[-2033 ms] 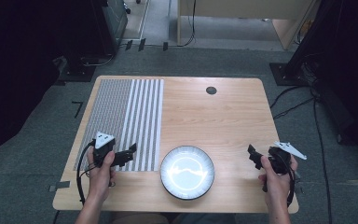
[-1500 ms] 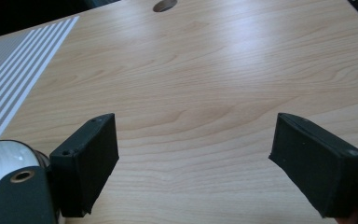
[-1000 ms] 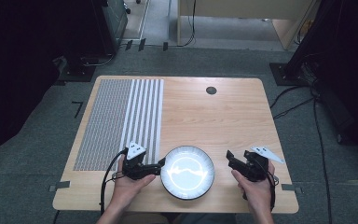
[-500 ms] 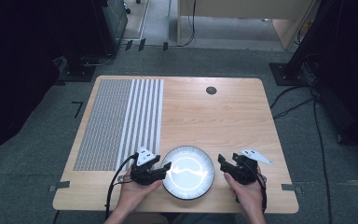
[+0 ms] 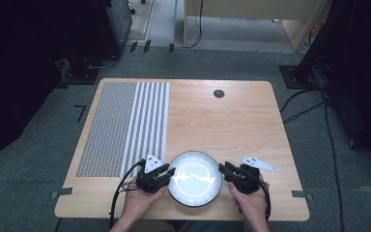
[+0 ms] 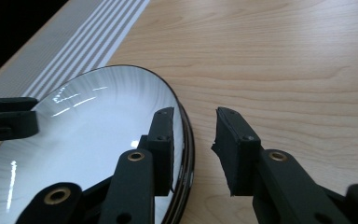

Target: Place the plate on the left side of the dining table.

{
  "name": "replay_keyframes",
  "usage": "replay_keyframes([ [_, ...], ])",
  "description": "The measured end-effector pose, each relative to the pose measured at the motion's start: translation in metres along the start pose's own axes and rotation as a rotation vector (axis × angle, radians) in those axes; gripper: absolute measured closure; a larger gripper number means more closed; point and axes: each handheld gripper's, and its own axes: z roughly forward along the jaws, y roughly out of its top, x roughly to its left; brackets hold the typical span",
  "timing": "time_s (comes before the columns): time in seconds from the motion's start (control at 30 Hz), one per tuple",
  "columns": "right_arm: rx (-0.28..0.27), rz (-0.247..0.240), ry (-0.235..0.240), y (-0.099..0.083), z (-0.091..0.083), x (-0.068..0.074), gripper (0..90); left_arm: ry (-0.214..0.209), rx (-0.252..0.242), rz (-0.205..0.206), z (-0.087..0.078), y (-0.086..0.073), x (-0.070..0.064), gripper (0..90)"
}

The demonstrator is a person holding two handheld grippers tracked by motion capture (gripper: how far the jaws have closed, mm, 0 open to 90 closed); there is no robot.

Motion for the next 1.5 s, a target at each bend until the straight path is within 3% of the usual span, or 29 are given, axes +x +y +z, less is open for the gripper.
replay_keyframes([
  [0.03, 0.006, -0.011, -0.015, -0.001, 0.001, 0.0, 68.4, 0.005, 0.001, 0.0, 0.0, -0.001, -0.001, 69.2],
  [0.07, 0.014, 0.009, -0.034, -0.003, 0.003, 0.001, 68.4, 0.016, 0.004, 0.006, 0.001, -0.001, -0.001, 70.6],
  [0.2, -0.004, 0.085, -0.011, -0.006, 0.004, 0.001, 69.6, 0.023, 0.005, 0.011, 0.001, -0.002, -0.002, 72.5],
  [0.37, 0.007, 0.069, -0.021, -0.01, 0.006, 0.006, 81.2, 0.024, 0.016, 0.011, 0.003, -0.003, -0.002, 71.8],
  [0.47, 0.015, 0.055, -0.029, -0.012, 0.01, 0.008, 83.0, 0.027, 0.013, 0.012, 0.003, -0.004, -0.002, 71.7],
  [0.7, -0.024, 0.021, -0.077, -0.017, 0.011, 0.014, 83.9, 0.021, 0.007, -0.011, 0.004, -0.005, -0.001, 71.4],
  [0.77, -0.021, 0.05, -0.069, -0.016, 0.011, 0.013, 84.3, 0.025, 0.006, -0.012, 0.004, -0.005, -0.002, 71.4],
  [0.87, -0.028, 0.171, -0.006, -0.016, 0.011, 0.003, 85.0, 0.021, 0.004, -0.012, 0.005, -0.005, -0.002, 70.4],
  [1.03, -0.037, 0.183, -0.006, -0.017, 0.012, 0.003, 84.9, 0.016, 0.007, -0.013, 0.005, -0.005, -0.001, 68.7],
  [1.13, -0.038, 0.255, 0.037, -0.017, 0.011, -0.003, 84.5, 0.01, 0.007, -0.013, 0.006, -0.005, -0.001, 67.7],
  [1.17, -0.038, 0.255, 0.037, -0.017, 0.011, -0.003, 84.5, 0.008, 0.007, -0.015, 0.006, -0.005, -0.001, 67.7],
  [1.2, -0.062, 0.298, 0.058, -0.017, 0.009, -0.006, 89.7, 0.006, 0.011, -0.015, 0.006, -0.005, -0.001, 67.1],
  [1.23, -0.062, 0.298, 0.058, -0.017, 0.009, -0.006, 89.7, 0.006, 0.011, -0.015, 0.006, -0.005, -0.001, 66.6],
  [1.3, -0.079, 0.424, 0.126, -0.015, 0.004, -0.014, 90.0, 0.005, 0.014, -0.017, 0.007, -0.006, 0.0, 66.5],
  [1.33, -0.074, 0.454, 0.154, -0.014, 0.004, -0.017, 90.0, 0.004, 0.012, -0.019, 0.007, -0.006, 0.0, 66.2],
  [1.4, -0.071, 0.408, 0.139, -0.013, 0.004, -0.017, 90.0, -0.004, 0.015, -0.025, 0.007, -0.006, 0.001, 66.1],
  [1.5, -0.09, 0.382, 0.143, -0.01, 0.001, -0.014, 90.0, -0.007, 0.016, -0.025, 0.006, -0.006, 0.001, 66.1],
])
